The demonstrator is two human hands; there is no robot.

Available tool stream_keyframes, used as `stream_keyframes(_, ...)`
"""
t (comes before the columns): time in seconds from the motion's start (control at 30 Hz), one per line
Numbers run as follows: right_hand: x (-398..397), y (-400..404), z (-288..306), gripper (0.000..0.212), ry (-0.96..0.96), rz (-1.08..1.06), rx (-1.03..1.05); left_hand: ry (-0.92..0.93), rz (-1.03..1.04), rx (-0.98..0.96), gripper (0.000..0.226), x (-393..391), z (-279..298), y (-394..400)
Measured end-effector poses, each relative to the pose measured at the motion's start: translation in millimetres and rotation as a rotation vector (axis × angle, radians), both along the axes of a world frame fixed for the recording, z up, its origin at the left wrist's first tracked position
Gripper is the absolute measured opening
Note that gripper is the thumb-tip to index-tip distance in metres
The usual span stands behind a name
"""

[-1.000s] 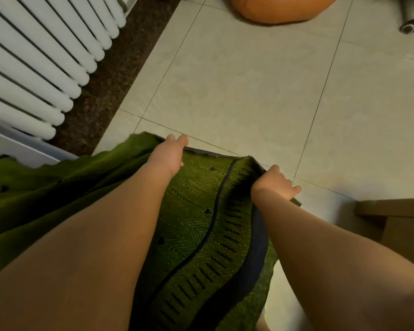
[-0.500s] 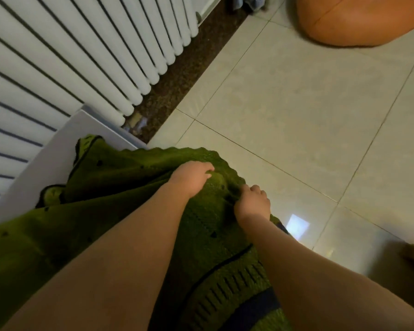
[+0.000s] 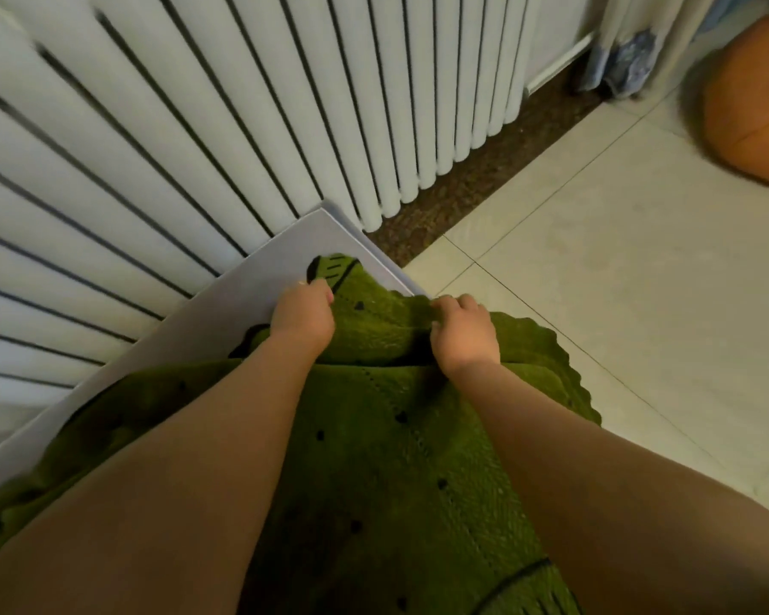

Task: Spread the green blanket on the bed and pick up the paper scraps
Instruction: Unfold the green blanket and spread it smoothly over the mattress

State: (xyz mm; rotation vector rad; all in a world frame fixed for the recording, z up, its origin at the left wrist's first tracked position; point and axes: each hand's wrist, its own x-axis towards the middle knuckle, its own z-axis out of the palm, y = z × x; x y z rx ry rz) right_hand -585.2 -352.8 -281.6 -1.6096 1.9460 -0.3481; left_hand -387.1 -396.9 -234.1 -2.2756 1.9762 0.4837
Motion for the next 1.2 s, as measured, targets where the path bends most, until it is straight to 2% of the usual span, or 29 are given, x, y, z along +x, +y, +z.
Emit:
stream_keyframes(0.1, 20, -17, -2, 0.039, -0.056, 0.057, 0.022, 0.000, 0.094, 0.075, 0.034, 15, -10, -6)
stream_keyframes(0.23, 54, -52, -13, 0.046, -0.190, 0.082, 0.110, -0.018, 0.128, 0.125, 0.030, 32, -34, -17)
stream_keyframes(0.33, 81, -72, -23, 0.074, -0.080, 0.169, 0.151, 0.036, 0.082, 0.236, 0.030, 39, -51, -24)
stream_keyframes(0.4, 97, -84, -30, 0.083, 0.025, 0.223, 0.209, 0.073, 0.083, 0.281, 0.041, 44, -60, -30)
stream_keyframes(0.43, 101, -88, -32, 0.079, 0.033, 0.228, 0.264, 0.075, 0.091, 0.302, 0.052, 47, -63, -32)
stream_keyframes(0.53, 102, -96, -38, 0.039, -0.010, 0.232, 0.314, 0.104, 0.139, 0.360, 0.075, 54, -69, -36)
stream_keyframes(0.67, 92, -107, -35, 0.026, 0.008, 0.089, 0.083, 0.185, 0.172, 0.309, 0.077, 67, -62, -47)
stream_keyframes(0.73, 90, -119, -29, 0.018, 0.024, 0.013, -0.034, 0.207, 0.132, 0.398, 0.078, 77, -52, -53)
stream_keyframes(0.83, 84, -141, -21, 0.006, 0.009, -0.109, -0.145, -0.009, 0.069, 0.608, 0.081, 95, -42, -58)
stream_keyframes(0.93, 76, -157, -16, 0.007, -0.007, -0.215, -0.221, -0.102, 0.076, 0.736, 0.067, 109, -40, -56)
stream_keyframes(1.0, 69, -165, -12, 0.012, -0.008, -0.286, -0.253, -0.141, 0.135, 0.780, 0.066, 112, -38, -56)
stream_keyframes(1.07, 62, -177, -6, 0.017, -0.026, -0.387, -0.250, -0.142, 0.256, 0.744, 0.064, 114, -38, -58)
stream_keyframes(1.1, 57, -183, -4, 0.018, -0.025, -0.417, -0.234, -0.084, 0.356, 0.710, 0.061, 114, -39, -61)
stream_keyframes(1.2, 45, -198, 0, 0.016, 0.012, -0.398, -0.163, 0.349, 0.829, 0.487, 0.040, 117, -40, -76)
